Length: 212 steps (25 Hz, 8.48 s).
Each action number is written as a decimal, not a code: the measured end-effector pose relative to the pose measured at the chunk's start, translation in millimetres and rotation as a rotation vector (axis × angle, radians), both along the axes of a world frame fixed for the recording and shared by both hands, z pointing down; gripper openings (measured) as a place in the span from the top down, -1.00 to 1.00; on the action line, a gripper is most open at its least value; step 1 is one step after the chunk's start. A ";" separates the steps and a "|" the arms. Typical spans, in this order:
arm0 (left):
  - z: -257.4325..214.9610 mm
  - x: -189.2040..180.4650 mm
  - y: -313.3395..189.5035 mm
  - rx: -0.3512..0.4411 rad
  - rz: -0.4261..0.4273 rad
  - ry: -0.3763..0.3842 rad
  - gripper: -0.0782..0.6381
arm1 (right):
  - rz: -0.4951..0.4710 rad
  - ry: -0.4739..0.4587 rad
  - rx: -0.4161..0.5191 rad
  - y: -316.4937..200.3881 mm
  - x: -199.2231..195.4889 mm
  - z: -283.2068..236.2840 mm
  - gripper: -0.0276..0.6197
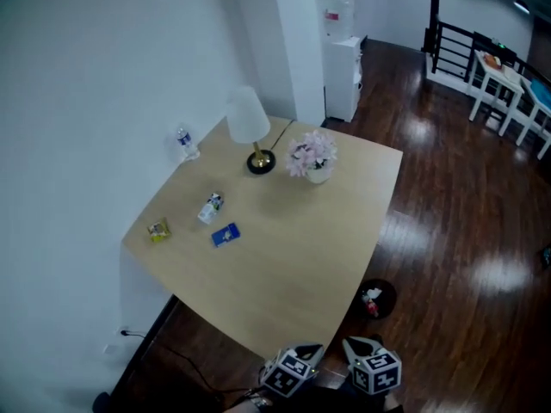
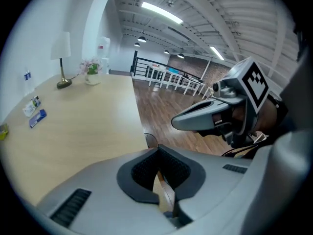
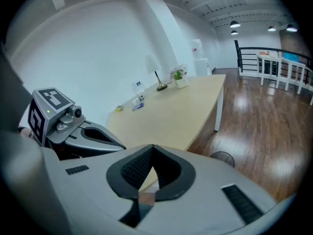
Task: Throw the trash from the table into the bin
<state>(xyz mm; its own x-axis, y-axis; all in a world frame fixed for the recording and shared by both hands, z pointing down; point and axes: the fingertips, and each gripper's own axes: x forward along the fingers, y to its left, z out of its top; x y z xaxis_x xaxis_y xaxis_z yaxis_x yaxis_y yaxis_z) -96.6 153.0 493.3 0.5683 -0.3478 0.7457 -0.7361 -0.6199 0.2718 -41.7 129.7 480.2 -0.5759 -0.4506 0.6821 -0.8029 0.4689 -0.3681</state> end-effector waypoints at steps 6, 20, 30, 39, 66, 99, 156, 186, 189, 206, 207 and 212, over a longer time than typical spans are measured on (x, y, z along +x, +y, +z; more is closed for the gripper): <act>-3.6 -35.2 13.7 0.009 -0.014 0.011 0.78 | -0.108 0.019 0.014 16.0 -41.1 -6.1 0.89; -11.2 -142.3 0.0 0.036 -0.180 -0.145 0.78 | -0.150 -0.135 -0.014 5.6 -102.0 2.9 0.89; 10.4 -270.1 -91.2 0.082 -0.070 -0.135 0.78 | 0.027 -0.010 -0.002 -41.5 -174.9 4.8 0.89; 47.0 -360.3 -202.3 0.115 0.037 -0.187 0.78 | 0.045 0.053 -0.007 -78.2 -250.4 11.5 0.89; 124.1 -377.2 -332.4 0.084 0.189 -0.284 0.03 | 0.204 0.132 -0.055 -60.8 -221.6 17.3 0.89; 22.4 -247.2 -133.5 0.104 0.096 -0.059 0.08 | 0.124 0.078 0.023 -60.4 -186.7 0.5 0.89; 475.2 262.1 -203.3 -0.353 0.092 -0.348 0.07 | 0.296 -0.016 -0.363 -72.7 285.8 233.9 0.89; 293.5 295.1 -181.4 -0.218 0.187 -0.152 0.76 | 0.292 0.010 -0.302 -76.6 289.6 198.6 0.89; 218.5 286.2 -166.8 -0.174 0.186 -0.091 0.76 | 0.289 0.024 -0.280 -72.4 284.1 175.6 0.89; 23.5 125.9 -43.6 -0.092 0.140 0.038 0.78 | 0.124 0.042 -0.077 -29.0 134.2 33.3 0.89; 21.2 107.3 -38.6 -0.097 0.123 0.036 0.78 | 0.105 0.041 -0.068 -24.9 117.2 29.4 0.89; 0.3 34.5 -30.7 -0.025 0.060 0.039 0.78 | -0.003 0.059 -0.002 -22.9 42.9 1.0 0.89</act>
